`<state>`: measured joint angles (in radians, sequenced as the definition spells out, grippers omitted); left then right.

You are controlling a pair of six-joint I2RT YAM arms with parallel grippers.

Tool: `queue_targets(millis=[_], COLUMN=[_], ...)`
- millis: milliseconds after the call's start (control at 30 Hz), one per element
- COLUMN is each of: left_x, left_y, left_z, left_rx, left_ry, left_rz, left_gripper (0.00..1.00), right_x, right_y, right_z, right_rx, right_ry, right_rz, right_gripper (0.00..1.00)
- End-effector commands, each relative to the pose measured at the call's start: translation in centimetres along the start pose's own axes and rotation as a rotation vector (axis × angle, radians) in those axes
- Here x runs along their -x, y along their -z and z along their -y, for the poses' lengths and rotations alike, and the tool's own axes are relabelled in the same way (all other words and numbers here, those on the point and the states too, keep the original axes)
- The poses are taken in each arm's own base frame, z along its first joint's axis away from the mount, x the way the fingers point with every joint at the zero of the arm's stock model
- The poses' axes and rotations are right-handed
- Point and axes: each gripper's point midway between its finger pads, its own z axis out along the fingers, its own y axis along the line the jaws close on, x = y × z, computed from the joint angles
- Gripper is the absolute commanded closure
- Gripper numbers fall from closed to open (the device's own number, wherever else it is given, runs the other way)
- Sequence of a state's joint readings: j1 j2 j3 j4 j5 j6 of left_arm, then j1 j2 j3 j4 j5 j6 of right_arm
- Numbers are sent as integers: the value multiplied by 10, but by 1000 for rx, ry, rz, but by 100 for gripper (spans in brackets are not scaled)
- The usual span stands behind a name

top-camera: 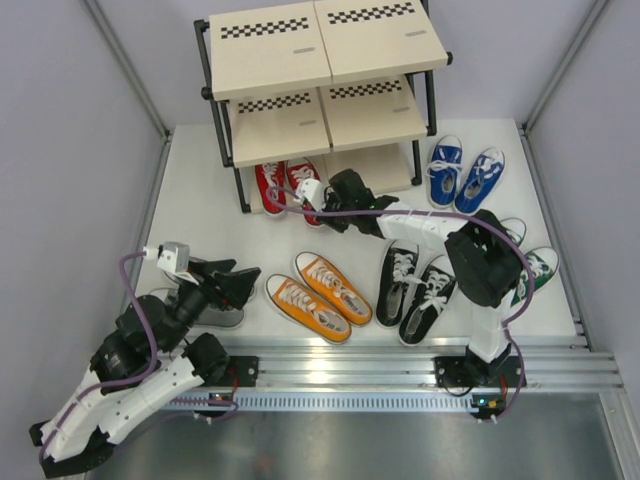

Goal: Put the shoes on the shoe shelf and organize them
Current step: Place the shoe at the shoe shelf.

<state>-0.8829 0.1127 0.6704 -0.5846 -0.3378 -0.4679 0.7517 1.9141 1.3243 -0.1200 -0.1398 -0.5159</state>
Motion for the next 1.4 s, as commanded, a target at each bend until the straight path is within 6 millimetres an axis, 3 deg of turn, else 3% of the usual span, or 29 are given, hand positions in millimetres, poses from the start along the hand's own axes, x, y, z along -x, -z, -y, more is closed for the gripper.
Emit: queue_targets(millis=[0,200,333,467,533,633,700,833,1033,1367], left_x=[11,10,10,10,11,10,10,10,10,10], left_y=[2,1,2,2,2,2,2,2,1,2], left_z=[2,2,3,3,3,3,4,4,4,4], left_rx=[-15,-14,-16,-16,-18,-19,-21,-21,-22,-28], left_ry=[-5,-4,-4,-6,-5,-5,-5,-5,-6,-8], left_rz=[45,44,43,45,44,43,44,44,43,44], left_gripper=[22,22,22,22,22,22,22,22,22,22], right_x=[60,72,75,66,68,60,50,51,67,66], right_y=[18,28,35,41,47,54,57,50,38,11], right_z=[37,32,24,21,12,-14,-27,-24,-13,-12], right_rx=[-135,-100,-44,-14,39,198,280,301,275,287], right_ry=[6,88,191,235,295,519,597,702,671,626], right_rz=[188,242,250,219,226,233,216,209,219,167], right_gripper=[85,82,65,55,45,36,34,35,37,41])
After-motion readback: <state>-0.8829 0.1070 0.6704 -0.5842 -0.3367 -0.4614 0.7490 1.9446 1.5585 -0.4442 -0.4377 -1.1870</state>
